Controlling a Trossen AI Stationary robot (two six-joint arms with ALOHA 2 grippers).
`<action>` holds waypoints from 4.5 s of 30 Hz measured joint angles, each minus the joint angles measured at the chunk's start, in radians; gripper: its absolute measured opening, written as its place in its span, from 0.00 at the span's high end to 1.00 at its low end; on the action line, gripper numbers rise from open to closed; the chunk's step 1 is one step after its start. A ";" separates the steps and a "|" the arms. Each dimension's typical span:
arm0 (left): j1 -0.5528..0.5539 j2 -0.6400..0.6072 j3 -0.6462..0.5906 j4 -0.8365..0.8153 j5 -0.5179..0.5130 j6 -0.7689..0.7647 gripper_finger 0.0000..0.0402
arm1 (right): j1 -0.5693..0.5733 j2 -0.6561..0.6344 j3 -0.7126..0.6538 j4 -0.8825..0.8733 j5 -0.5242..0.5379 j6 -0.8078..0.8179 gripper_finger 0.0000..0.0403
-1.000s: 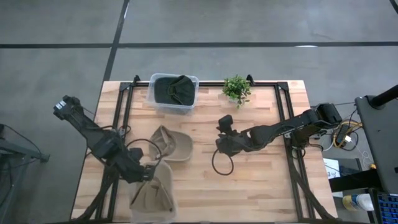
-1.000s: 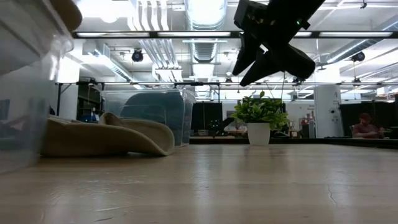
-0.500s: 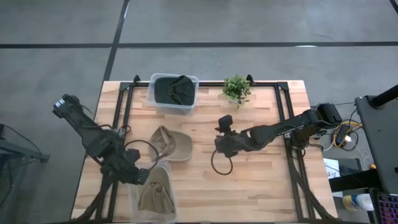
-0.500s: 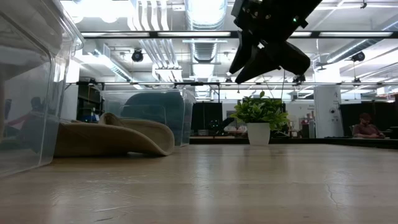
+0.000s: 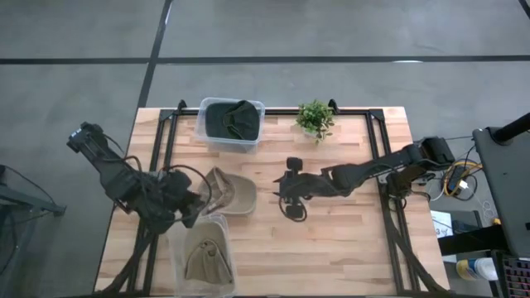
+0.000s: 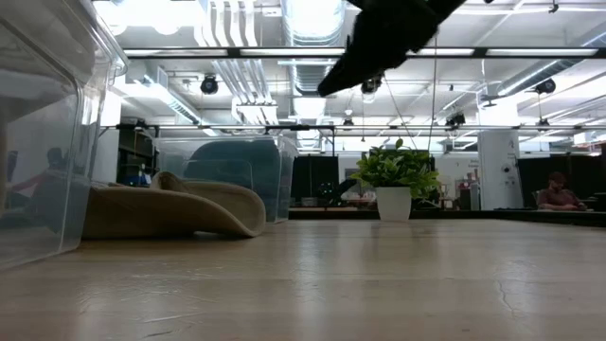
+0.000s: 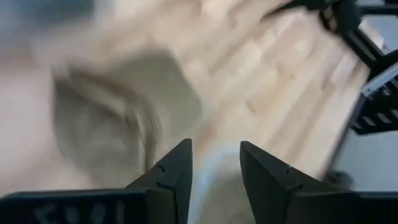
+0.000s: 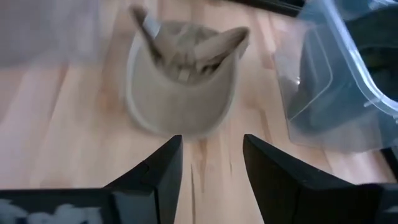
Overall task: Pick & Place hat
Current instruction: Put the brown cap in the bottom transparent bin
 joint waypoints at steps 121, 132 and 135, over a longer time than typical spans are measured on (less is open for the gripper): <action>0.548 -0.037 0.075 0.587 0.303 0.747 0.69 | -0.181 0.042 0.656 -0.799 -0.550 -0.111 0.98; 0.552 0.069 0.073 0.588 0.374 0.741 0.69 | -0.181 0.266 1.044 -1.011 -0.565 -0.130 0.98; 0.552 0.082 0.073 0.588 0.381 0.741 0.69 | -0.181 0.317 1.123 -1.058 -0.568 -0.130 0.98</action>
